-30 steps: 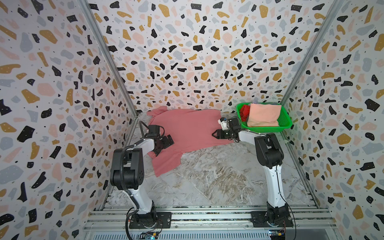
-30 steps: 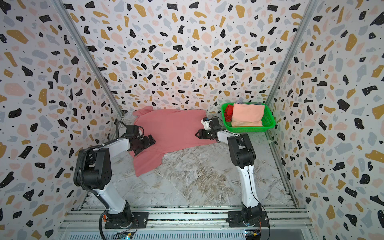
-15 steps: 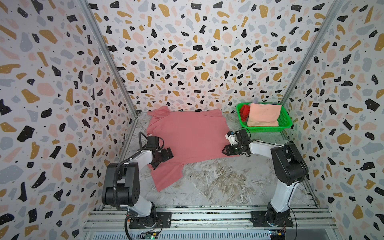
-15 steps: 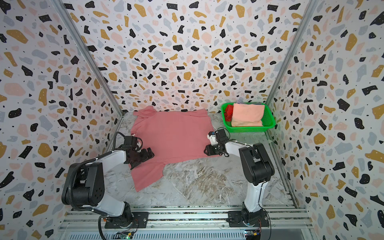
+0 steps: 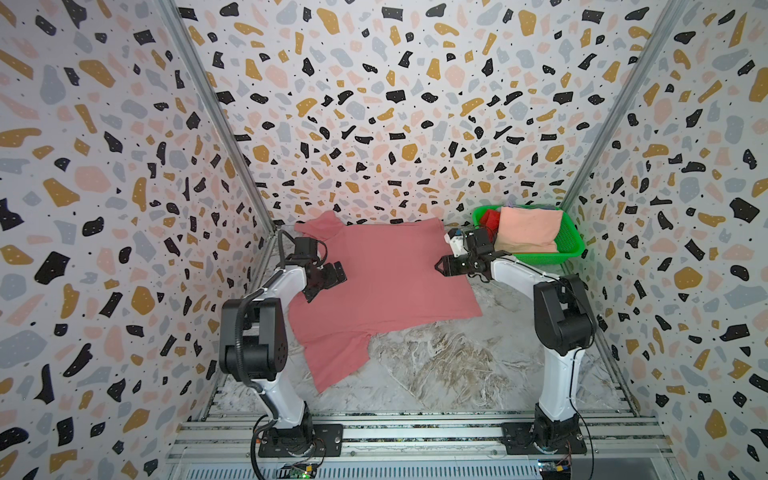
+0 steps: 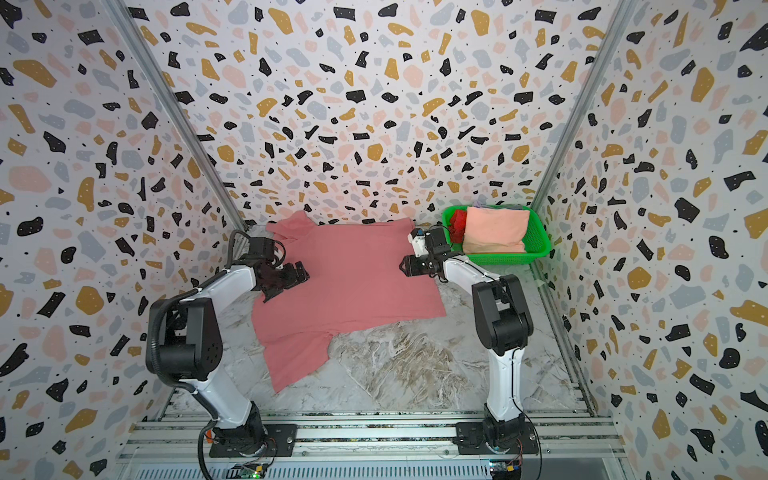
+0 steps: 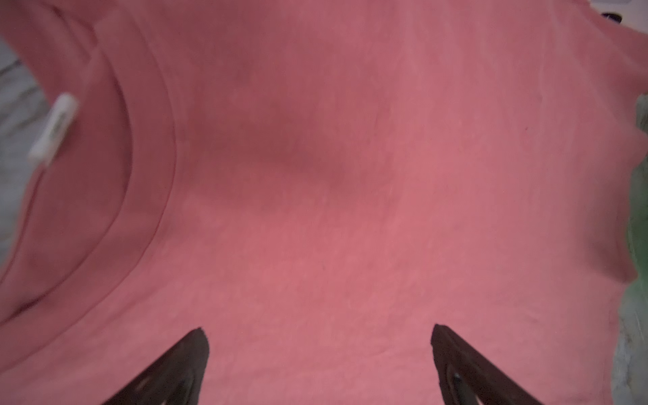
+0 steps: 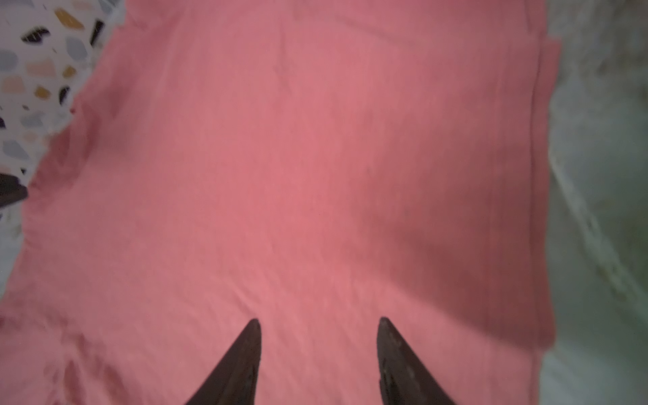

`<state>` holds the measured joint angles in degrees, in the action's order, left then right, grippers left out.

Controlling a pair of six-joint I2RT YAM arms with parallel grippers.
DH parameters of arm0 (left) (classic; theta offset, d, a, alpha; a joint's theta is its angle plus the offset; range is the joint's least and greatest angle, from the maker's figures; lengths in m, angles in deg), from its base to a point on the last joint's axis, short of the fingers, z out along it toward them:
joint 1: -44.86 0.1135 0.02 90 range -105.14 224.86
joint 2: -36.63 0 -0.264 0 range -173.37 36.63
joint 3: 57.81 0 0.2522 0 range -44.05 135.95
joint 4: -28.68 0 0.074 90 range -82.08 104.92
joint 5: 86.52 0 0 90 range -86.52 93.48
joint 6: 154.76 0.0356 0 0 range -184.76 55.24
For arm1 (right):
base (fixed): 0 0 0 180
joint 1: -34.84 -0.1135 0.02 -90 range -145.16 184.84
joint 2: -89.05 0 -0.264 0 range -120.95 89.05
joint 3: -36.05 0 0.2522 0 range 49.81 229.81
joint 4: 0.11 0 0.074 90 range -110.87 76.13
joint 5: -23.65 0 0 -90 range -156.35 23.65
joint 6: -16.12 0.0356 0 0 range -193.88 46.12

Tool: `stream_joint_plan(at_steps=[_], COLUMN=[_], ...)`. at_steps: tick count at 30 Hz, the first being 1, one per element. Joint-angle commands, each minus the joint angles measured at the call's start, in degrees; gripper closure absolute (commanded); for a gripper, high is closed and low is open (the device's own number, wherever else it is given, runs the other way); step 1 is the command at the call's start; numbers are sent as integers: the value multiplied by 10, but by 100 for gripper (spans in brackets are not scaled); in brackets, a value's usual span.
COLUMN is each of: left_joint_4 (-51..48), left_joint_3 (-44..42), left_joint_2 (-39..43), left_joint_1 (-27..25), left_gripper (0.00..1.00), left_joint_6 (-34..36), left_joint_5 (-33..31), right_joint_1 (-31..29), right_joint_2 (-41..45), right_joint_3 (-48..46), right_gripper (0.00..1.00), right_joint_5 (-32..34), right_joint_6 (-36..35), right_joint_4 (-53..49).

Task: Fold and stack the t-shirts

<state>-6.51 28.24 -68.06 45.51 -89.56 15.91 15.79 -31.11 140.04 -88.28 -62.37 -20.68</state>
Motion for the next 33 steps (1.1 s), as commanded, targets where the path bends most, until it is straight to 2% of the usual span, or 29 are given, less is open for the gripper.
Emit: stream_joint_plan(at_steps=[1, 7, 18, 22, 26, 33], left_joint_4=[41, 60, 50, 36, 7, -50], left_joint_3=[15, -25, -164, -179, -184, -204], left_joint_2=[-39, -45, -8, -5, 12, 59], left_joint_1=[1, 1, 12, 17, 17, 17], left_gripper=[1, 1, 0, 1, 1, 2], left_joint_6=[-26, -39, -13, 8, 23, 5], left_joint_5=[23, -2, -33, -32, -33, -56], right_joint_1=[6, 4, -1, -7, -7, -7], right_joint_2=[-48, -52, 71, 108, 133, 157], right_joint_3=[56, 9, -250, -318, -352, -345], right_gripper=[48, 50, 53, 53, 53, 53], right_joint_5=[4, 11, 46, 48, 62, 87], right_joint_6=[31, 33, 48, 58, 64, 59], right_joint_4=[13, 17, 44, 49, 47, 21])
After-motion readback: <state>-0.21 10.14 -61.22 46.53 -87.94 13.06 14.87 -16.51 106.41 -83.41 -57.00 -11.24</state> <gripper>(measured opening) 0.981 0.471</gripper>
